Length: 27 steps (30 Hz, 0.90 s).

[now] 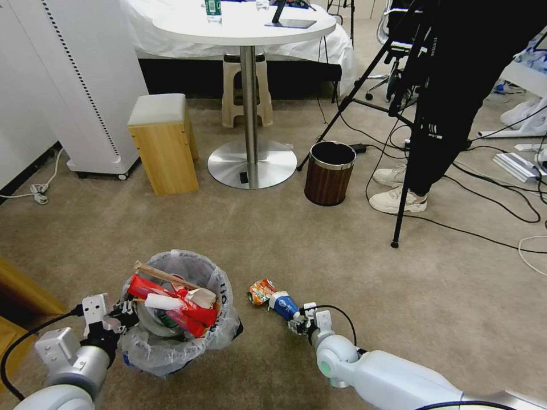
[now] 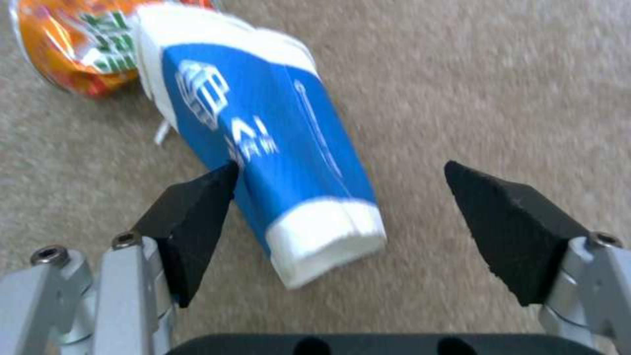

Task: Pick up the trash bin and place the garbage on the floor into it.

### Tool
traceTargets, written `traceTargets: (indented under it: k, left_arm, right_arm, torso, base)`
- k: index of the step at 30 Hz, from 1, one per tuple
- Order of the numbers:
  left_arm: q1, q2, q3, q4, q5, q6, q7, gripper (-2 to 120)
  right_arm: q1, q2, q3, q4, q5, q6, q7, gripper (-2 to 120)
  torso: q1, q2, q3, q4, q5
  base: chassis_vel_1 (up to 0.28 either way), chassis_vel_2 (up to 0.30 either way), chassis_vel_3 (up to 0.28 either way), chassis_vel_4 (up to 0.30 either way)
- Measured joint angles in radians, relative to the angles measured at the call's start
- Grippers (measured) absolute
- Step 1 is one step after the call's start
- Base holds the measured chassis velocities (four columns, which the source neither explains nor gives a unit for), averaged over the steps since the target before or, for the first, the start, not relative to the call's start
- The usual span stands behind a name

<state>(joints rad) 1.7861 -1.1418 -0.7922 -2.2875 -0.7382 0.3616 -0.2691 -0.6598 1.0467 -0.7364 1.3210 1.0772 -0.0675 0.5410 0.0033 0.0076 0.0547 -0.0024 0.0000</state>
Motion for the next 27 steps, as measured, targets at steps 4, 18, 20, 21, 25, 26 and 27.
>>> traceTargets:
  k: [4, 18, 20, 21, 25, 26, 27]
  left_arm:
    - [0.001, -0.002, 0.001, -0.004, 0.003, -0.002, 0.001, 1]
    - [0.001, -0.008, 0.004, -0.012, 0.008, -0.007, 0.003, 1]
    - [0.000, -0.010, 0.007, -0.012, 0.012, -0.009, 0.004, 1]
    - [-0.001, -0.011, 0.008, -0.012, 0.015, -0.010, 0.005, 1]
    - [-0.003, -0.012, 0.009, -0.009, 0.019, -0.011, 0.007, 1]
    - [-0.003, -0.012, 0.009, -0.009, 0.019, -0.011, 0.007, 1]
    - [-0.004, -0.012, 0.009, -0.007, 0.019, -0.011, 0.007, 1]
  right_arm:
    - [0.006, 0.001, -0.003, -0.004, -0.010, 0.001, -0.006, 83]
    - [-0.004, -0.016, -0.005, -0.041, -0.072, 0.045, -0.038, 39]
    - [-0.008, -0.019, -0.005, -0.048, -0.087, 0.055, -0.043, 31]
    - [-0.010, -0.021, -0.005, -0.052, -0.096, 0.058, -0.045, 25]
    - [-0.013, -0.031, -0.005, -0.057, -0.115, 0.072, -0.054, 12]
    - [-0.013, -0.031, -0.005, -0.057, -0.115, 0.072, -0.054, 12]
    - [-0.013, -0.035, -0.005, -0.057, -0.118, 0.081, -0.061, 9]
  torso:
    - [0.000, 0.000, 0.000, 0.0000, 0.0000]
    - [0.000, 0.000, 0.000, 0.0000, 0.0000]
    - [0.000, 0.000, 0.000, 0.0000, 0.0000]
    - [0.000, 0.000, 0.000, -0.0001, 0.0000]
    - [0.000, 0.000, 0.000, -0.0001, -0.0001]
    - [0.000, 0.000, 0.000, -0.0001, -0.0001]
    - [0.000, 0.000, 0.000, -0.0002, 0.0000]
  base:
    - [0.000, 0.000, 0.000, 0.000]
    - [0.000, 0.000, 0.000, 0.000]
    - [0.000, 0.000, 0.000, 0.000]
    - [0.000, 0.000, 0.000, 0.000]
    - [0.000, 0.000, 0.000, 0.000]
    - [0.000, 0.000, 0.000, 0.000]
    - [0.000, 0.000, 0.000, 0.000]
